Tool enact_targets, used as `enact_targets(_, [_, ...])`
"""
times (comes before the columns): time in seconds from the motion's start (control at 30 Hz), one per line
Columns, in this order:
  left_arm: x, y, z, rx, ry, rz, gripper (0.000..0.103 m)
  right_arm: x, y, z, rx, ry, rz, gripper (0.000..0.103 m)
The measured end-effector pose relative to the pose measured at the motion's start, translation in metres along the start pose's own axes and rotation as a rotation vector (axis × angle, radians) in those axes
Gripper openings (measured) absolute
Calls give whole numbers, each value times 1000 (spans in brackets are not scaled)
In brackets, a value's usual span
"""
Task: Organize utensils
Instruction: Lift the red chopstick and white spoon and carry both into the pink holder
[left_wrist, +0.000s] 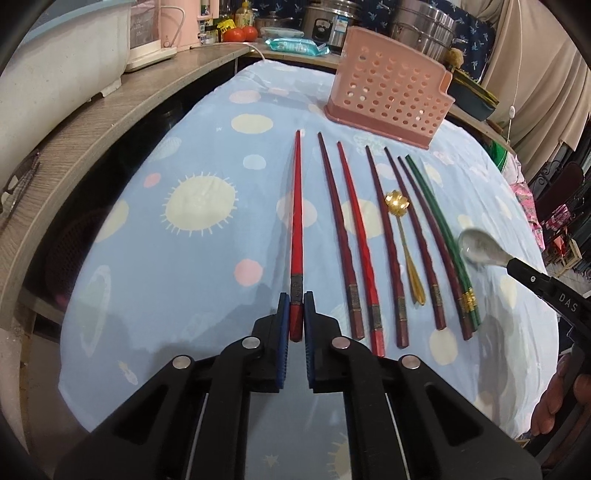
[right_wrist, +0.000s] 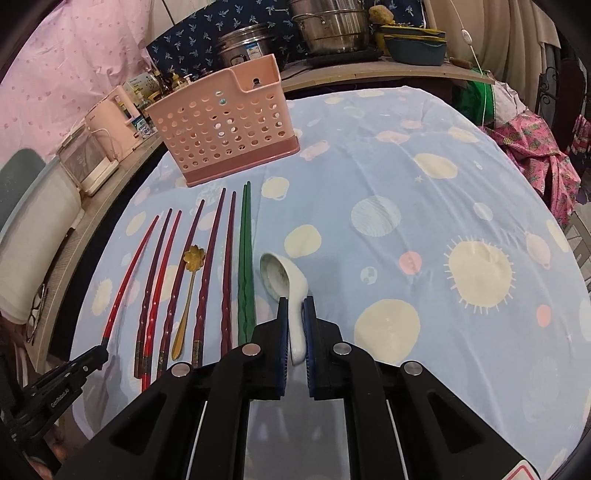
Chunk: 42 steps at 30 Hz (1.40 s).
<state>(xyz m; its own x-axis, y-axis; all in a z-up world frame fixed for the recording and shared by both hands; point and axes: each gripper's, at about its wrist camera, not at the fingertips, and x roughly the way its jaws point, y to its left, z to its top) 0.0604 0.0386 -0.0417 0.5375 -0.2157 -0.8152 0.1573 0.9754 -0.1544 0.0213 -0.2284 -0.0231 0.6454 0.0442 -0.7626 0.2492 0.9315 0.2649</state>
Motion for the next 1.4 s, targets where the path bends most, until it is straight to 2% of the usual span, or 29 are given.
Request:
enact_targets(0.23, [-36,-4,27,2,-95,-13,7,-25,-1,19,-7,-65,2,6])
enact_targets(0.57, [-78,-19,115,35,-286,-14,7,-40,10,74,-47,-170,32,6])
enact_targets(0.77, [-100,-34,178,54,-400,3,7,-35,18,115,-63,-223,47,6])
enact_targets(1.17, [-152,-66,279,55,-625,-69,7,-11,29,204,-75,-317,53,6])
enact_targets(1.27, [-151,-76,299,56,-661,-83,7,-1,34,225,-80,-332,56,6])
enact_targets(1.4, [-132,-85,319,50,-663,-97,7,18,38,245,-75,-327,63,6])
